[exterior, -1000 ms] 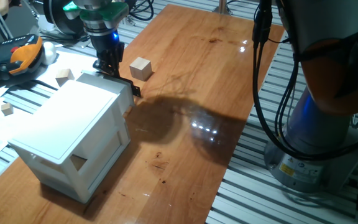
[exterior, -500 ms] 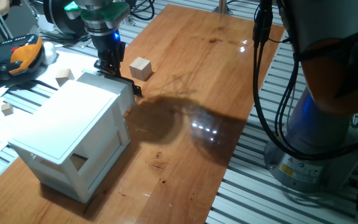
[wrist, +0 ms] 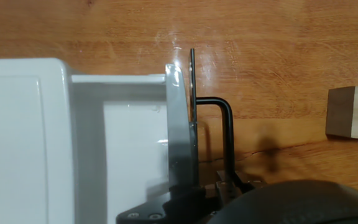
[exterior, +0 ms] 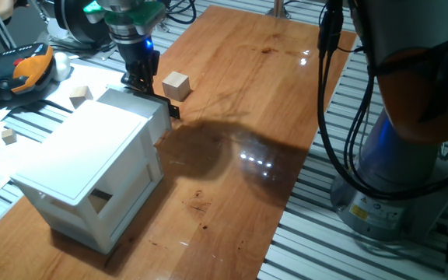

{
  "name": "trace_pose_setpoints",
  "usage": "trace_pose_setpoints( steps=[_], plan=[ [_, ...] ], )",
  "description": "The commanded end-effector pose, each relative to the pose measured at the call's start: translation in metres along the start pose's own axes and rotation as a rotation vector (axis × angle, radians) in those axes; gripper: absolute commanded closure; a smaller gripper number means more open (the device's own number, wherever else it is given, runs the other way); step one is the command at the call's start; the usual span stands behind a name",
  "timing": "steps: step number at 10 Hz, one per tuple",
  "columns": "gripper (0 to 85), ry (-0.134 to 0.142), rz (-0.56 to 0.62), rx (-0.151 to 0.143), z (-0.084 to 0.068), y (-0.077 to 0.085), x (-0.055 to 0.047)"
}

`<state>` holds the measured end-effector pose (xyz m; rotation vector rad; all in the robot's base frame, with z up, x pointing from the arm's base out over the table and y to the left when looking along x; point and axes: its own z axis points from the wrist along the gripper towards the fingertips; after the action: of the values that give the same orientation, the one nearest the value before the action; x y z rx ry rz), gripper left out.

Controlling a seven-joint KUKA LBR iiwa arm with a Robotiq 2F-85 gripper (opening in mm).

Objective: Put things in the drawer

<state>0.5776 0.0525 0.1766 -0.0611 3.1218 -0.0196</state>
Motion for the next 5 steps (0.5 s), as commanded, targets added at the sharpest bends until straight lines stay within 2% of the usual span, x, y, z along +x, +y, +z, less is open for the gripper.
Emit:
trace_pose_setpoints(
  steps=[1,5],
  plan=[
    [85.0,-0.001,0.0,0.0,0.0005,-0.0011,0.0005],
    [85.0,-0.003,-0.003,-0.001,0.0016,-0.0058,0.0031]
  ],
)
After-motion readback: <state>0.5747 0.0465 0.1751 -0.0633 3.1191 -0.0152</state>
